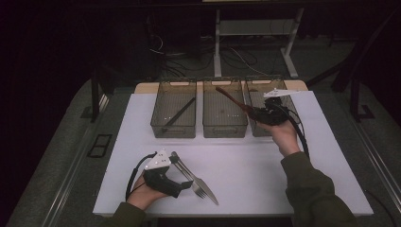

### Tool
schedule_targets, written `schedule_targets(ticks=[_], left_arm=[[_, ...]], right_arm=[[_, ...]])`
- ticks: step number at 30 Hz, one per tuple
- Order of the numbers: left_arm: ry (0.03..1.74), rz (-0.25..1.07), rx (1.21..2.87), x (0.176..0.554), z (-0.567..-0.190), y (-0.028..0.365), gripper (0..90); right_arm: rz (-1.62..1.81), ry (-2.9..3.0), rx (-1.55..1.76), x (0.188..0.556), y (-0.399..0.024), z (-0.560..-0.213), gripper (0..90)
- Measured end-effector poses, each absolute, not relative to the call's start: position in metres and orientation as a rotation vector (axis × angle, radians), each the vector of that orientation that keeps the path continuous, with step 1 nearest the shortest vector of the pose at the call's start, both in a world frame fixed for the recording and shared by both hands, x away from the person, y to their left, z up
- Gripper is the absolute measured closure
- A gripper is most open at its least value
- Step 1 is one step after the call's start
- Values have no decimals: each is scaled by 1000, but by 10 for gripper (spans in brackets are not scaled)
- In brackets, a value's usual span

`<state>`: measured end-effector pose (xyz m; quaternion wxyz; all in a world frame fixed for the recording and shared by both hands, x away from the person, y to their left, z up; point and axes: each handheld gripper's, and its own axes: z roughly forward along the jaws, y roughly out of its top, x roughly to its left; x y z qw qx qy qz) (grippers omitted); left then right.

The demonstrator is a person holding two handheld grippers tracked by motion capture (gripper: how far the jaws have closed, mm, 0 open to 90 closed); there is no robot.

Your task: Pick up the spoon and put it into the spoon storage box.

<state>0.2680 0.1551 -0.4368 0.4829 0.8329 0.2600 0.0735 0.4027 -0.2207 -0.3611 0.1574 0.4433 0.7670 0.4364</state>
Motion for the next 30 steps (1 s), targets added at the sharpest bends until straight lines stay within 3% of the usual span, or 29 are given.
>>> schedule_targets(ticks=[16, 27, 30], left_arm=[[621, 179, 2031, 267, -437, 154, 0], [619, 170, 2033, 267, -437, 153, 0], [618, 169, 2033, 267, -437, 153, 0]], right_arm=[[1123, 2222, 1343, 440, -182, -371, 795], [1032, 2285, 1321, 443, -171, -384, 791], [1014, 2304, 1301, 442, -168, -386, 752]])
